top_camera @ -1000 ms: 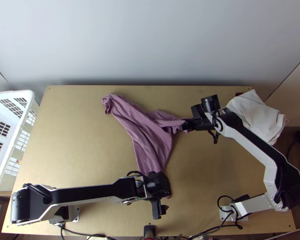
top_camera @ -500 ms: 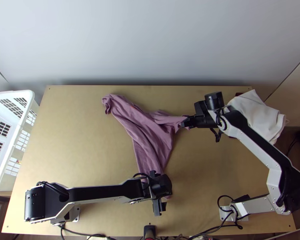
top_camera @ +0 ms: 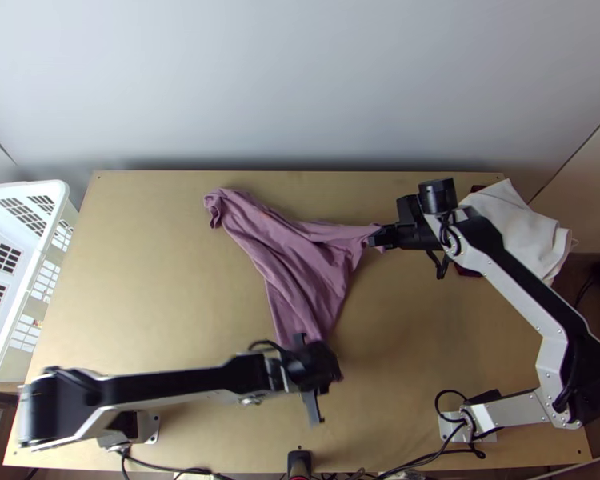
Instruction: Fold the t-shirt
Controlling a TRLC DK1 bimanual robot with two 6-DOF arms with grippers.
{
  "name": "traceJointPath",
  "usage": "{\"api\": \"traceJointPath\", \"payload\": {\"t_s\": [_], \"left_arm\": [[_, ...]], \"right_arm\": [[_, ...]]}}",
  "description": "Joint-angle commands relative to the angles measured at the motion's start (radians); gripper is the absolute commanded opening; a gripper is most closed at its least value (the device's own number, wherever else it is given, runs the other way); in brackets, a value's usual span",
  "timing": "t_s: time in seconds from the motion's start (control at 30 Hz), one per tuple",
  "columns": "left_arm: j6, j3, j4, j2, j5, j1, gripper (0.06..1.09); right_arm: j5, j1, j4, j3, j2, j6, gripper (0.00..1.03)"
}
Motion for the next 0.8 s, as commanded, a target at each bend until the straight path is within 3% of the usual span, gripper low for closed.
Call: {"api": "traceJointPath", "payload": {"t_s": [0.0,0.13,0.23,0.53,0.77], "left_arm": [[-0.082,0.034,-0.006,-0.254,0.000,0.203,0.19],[-0.088,0.156,-0.152,-0.372,0.003,0.455,0.19],[-0.083,0.273,-0.290,-0.432,0.098,0.648,0.19],[-0.105,0.377,-0.335,-0.575,0.141,0.915,0.19],[-0.122,0.423,-0.295,-0.669,0.138,1.026,0.18]], "right_arm": [[0.000,-0.066,-0.073,0.069,-0.068,0.004,0.03],[0.000,-0.109,-0.168,0.190,-0.148,0.009,0.03],[0.000,-0.131,-0.208,0.300,-0.211,0.022,0.03],[0.008,-0.103,-0.236,0.619,-0.266,0.139,0.03],[0.158,-0.094,-0.152,0.825,-0.246,0.251,0.03]]}}
